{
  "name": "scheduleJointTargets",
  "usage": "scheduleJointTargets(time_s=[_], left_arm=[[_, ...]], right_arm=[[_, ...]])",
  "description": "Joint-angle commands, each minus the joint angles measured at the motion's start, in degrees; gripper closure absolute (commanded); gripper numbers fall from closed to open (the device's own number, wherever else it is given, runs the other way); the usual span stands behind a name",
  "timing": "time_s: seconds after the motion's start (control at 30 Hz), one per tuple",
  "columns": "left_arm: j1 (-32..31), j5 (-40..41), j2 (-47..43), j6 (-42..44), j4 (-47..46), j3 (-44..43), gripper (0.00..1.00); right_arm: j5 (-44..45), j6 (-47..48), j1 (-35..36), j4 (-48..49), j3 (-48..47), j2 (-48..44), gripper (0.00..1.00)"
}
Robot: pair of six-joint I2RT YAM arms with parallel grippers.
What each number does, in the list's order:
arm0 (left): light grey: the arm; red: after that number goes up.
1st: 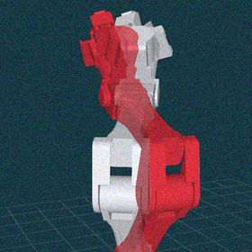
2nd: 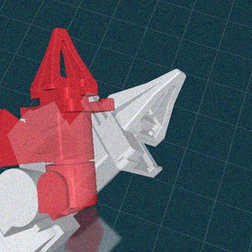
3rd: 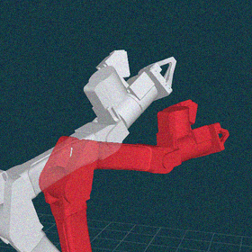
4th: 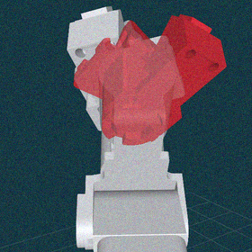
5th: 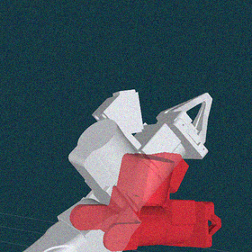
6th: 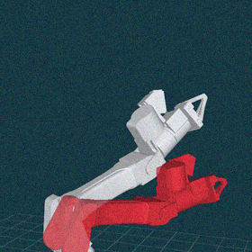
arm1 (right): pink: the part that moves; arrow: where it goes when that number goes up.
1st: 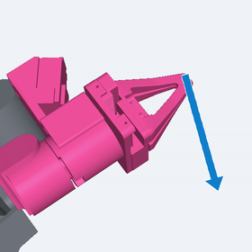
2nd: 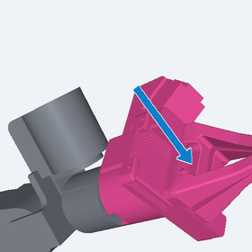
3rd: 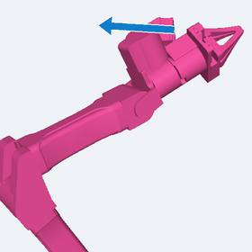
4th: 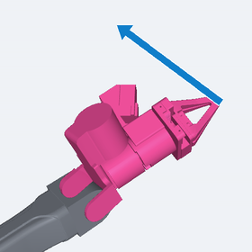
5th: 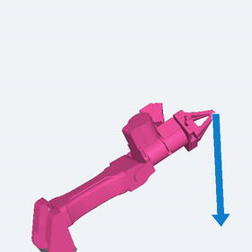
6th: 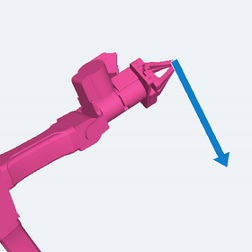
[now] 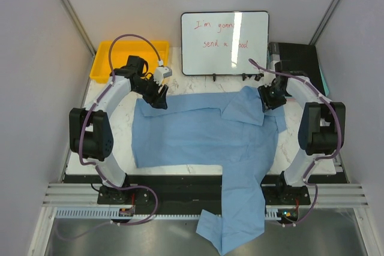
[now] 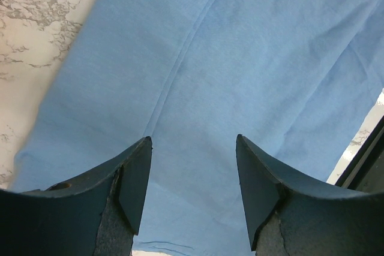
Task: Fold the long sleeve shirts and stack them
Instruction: Fold the shirt
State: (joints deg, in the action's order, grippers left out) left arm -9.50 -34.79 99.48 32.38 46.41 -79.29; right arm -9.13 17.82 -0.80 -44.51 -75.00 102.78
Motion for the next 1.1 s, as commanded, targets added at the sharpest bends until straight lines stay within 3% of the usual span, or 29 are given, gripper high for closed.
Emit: scheduleJointTargets(time_s=[0.0, 0.07, 0.27, 0.37, 0.43, 0.57, 0.8, 0.87, 1.07], left_arm=[[-0.1, -1.6, -1.9, -1.2, 0.1, 0.2, 0.34], [-0.1, -1.6, -1.7, -1.0, 0.1, 0.3, 0.34], [-0.1, -1.2, -1.7, -0.9, 0.2, 0.1, 0.34], [-0.1, -0.6, -2.1, -0.7, 0.2, -0.1, 0.34], [-0.1, -0.8, -2.6, -0.9, 0.1, -0.2, 0.34], [-0.1, -4.3, -4.9, -1.4, 0.2, -0.3, 0.34], [-0.3, -13.8, -14.6, 1.6, -0.5, 1.6, 0.34], [-0.3, -19.4, -20.4, 2.2, -3.3, 5.0, 0.34], [-1.1, -23.2, -34.8, 1.0, -10.0, 14.2, 0.33]], right_arm=[[0.5, 0.8, -0.3, -1.4, -0.7, -3.5, 0.5], [0.5, 0.8, -0.5, -1.5, -1.0, -3.4, 0.52], [-0.5, 0.7, -0.7, -2.1, -2.0, -0.9, 0.69], [-0.7, 1.8, -1.1, -2.9, -2.5, -1.0, 0.92], [-0.6, 3.5, -1.6, -4.9, -4.7, -1.7, 1.0], [-1.6, 12.0, -1.8, -9.8, -12.0, -5.2, 1.0], [-4.0, 30.1, 1.1, -26.7, -26.6, -10.9, 1.0], [-4.8, 32.9, 3.9, -29.8, -27.6, -12.8, 1.0], [-8.3, 33.4, 14.9, -34.2, -24.1, -17.9, 1.0]])
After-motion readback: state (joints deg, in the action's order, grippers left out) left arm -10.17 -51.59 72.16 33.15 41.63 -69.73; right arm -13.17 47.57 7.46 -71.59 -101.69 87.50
